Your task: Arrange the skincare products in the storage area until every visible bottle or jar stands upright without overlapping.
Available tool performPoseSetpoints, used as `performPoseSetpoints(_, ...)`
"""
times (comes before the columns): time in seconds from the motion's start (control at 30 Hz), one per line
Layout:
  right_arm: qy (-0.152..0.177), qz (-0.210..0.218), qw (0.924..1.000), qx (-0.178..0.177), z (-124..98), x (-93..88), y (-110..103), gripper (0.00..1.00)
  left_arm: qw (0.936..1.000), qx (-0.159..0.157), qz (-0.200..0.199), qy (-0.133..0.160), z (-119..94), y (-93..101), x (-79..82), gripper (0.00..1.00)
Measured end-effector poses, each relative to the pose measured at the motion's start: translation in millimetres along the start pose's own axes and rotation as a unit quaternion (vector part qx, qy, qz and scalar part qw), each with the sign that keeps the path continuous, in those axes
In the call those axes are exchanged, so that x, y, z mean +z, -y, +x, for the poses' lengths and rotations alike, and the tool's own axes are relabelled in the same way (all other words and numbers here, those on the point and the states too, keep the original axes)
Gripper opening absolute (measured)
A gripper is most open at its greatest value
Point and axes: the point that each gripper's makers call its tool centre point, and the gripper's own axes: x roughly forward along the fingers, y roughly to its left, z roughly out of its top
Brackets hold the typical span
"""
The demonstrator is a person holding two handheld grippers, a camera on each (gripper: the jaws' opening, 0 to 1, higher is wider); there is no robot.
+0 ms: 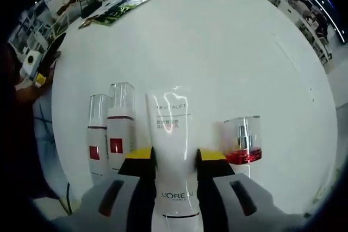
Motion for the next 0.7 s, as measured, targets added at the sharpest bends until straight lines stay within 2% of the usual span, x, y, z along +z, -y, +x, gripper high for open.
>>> performPoseSetpoints(0.3,0.016,0.025,0.9996,-0.002,-7,0.7,1,0.23,1.0000,0.003,-0.003,0.003,-1,-2.6,1.4,0.78)
performPoseSetpoints(0.7,0.092,0.064,0.9931,-0.034,-29,21.5,15,0.22,0.9999,0.005,-0.009,0.007,-1,-3.9,2.5,0.78)
